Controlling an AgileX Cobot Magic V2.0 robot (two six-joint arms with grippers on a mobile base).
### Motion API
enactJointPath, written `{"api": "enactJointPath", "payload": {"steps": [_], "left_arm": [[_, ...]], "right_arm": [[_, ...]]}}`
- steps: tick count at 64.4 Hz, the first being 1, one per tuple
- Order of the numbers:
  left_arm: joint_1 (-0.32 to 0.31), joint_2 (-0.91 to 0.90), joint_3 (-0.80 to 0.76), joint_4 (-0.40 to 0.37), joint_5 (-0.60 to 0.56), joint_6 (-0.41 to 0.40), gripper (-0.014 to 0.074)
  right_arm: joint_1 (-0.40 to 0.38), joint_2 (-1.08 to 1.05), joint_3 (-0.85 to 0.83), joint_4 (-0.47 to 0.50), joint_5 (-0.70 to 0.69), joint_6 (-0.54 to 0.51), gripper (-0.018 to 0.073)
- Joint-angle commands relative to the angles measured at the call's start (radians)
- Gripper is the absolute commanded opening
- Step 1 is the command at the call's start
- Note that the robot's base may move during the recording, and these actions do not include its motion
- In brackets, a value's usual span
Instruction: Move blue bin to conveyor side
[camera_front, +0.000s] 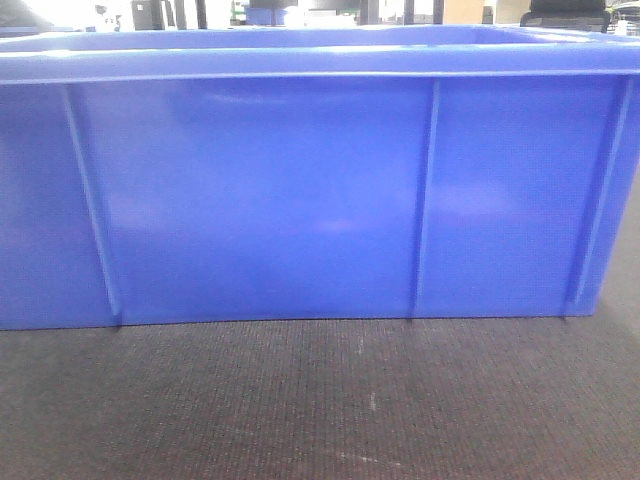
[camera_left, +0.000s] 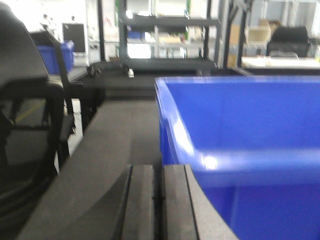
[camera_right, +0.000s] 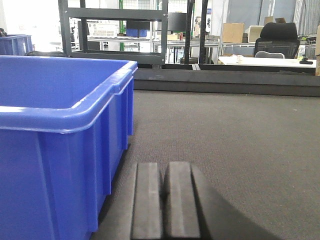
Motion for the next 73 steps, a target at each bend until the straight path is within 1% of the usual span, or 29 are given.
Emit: {"api": "enactJointPath", "payload": {"steps": [1, 5, 8, 9, 11, 15, 27, 73], "left_arm": [[-0.011, -0.069, 0.065, 0.006, -0.01, 0.002, 0.0002], [-0.009, -0.127, 0.105, -0.01, -0.01, 0.002, 0.0002], [-0.002, -0.129, 0.105, -0.021, -0.013, 0.002, 0.0002], [0.003, -0.129, 0.105, -0.028, 0.003, 0.002, 0.0002], [0.01, -0.129, 0.105, -0.028, 0.021, 0.002, 0.0002], [0.01, -0.129, 0.105, -0.028, 0.021, 0.002, 0.0002], [0.01, -0.129, 0.105, -0.028, -0.01, 0.002, 0.0002], [0.01, -0.129, 0.105, -0.028, -0.01, 0.002, 0.0002]], "right_arm": [[-0.005, -0.004, -0.001, 0.002, -0.023, -0.004, -0.0079], [-0.005, -0.004, -0.001, 0.002, -0.023, -0.004, -0.0079], [-0.005, -0.004, -0.001, 0.002, -0.023, -0.004, -0.0079], [-0.005, -0.004, -0.001, 0.002, -0.023, -0.004, -0.0079], [-0.005, -0.004, -0.001, 0.002, -0.023, -0.004, -0.0079], [-0.005, -0.004, -0.001, 0.002, -0.023, -0.004, -0.0079], [-0.005, -0.004, -0.001, 0.002, -0.025, -0.004, -0.0079], [-0.005, -0.004, -0.001, 0.002, -0.025, -0.004, -0.0079]]}}
